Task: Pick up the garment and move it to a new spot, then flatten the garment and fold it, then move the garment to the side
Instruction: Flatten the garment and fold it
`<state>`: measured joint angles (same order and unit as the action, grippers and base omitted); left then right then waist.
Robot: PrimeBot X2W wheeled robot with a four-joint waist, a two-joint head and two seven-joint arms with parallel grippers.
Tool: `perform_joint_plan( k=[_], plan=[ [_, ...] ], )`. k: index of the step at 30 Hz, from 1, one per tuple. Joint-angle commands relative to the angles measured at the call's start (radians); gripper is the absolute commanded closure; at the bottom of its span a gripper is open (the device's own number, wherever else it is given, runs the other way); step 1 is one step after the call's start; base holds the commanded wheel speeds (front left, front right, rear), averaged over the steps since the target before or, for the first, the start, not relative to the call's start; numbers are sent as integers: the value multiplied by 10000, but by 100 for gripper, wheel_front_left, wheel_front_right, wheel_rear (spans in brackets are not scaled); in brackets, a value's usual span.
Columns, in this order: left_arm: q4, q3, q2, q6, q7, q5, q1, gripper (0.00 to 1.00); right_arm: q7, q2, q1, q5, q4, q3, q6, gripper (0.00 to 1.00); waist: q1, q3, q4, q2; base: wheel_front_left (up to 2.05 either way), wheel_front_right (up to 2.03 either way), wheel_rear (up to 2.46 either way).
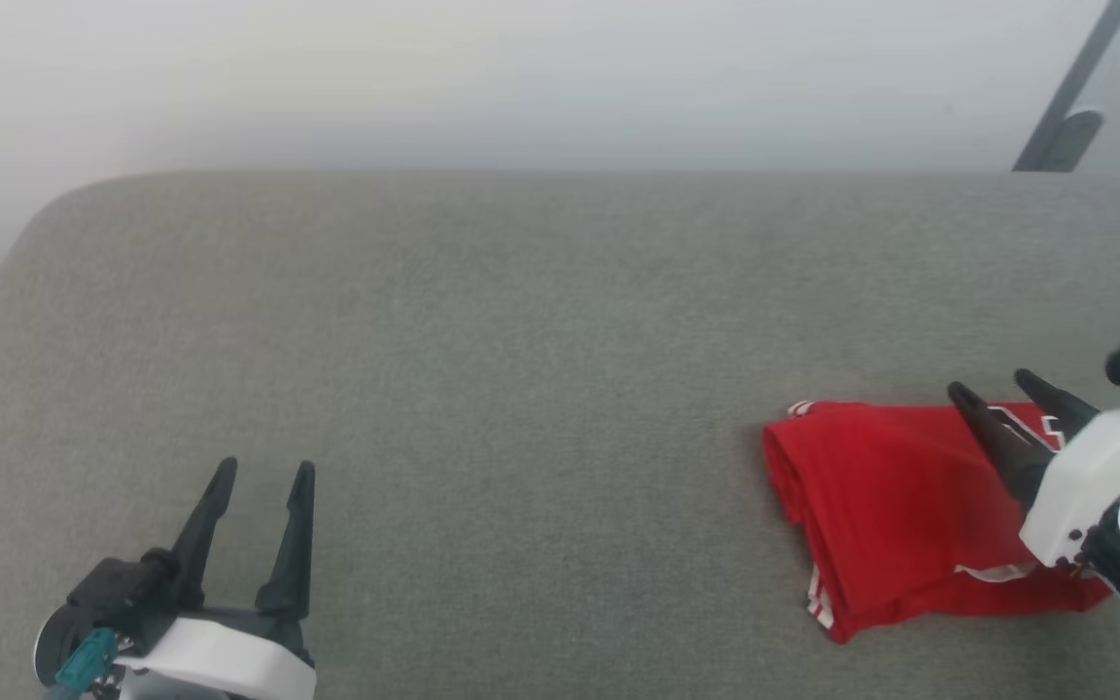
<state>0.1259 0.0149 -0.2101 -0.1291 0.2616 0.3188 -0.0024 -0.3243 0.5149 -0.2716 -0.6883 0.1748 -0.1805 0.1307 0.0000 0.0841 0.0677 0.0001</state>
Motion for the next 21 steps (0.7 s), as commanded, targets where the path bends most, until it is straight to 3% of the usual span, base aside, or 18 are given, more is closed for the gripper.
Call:
perform_joint_plan(
  k=[1,8,14,21],
  plan=[
    [32,-36,-9,-18,43,125,98,0,271,-14,-10,-57,153,-20,0,0,0,-162,-140,-1,0,0,0],
    [589,-94,-36,-16,43,403,436,0,3579,-118,-7,470,1732,-344,2,0,0,-744,-373,-1,0,0,0],
    [737,-351,-6,-16,43,640,730,0,5548,-299,185,1248,2614,-232,2,0,0,-1070,-433,-1,0,0,0],
    [527,-436,89,-18,43,749,1164,0,5895,-719,1026,2100,2046,771,0,0,0,-1234,-463,-1,0,0,0]
  ],
)
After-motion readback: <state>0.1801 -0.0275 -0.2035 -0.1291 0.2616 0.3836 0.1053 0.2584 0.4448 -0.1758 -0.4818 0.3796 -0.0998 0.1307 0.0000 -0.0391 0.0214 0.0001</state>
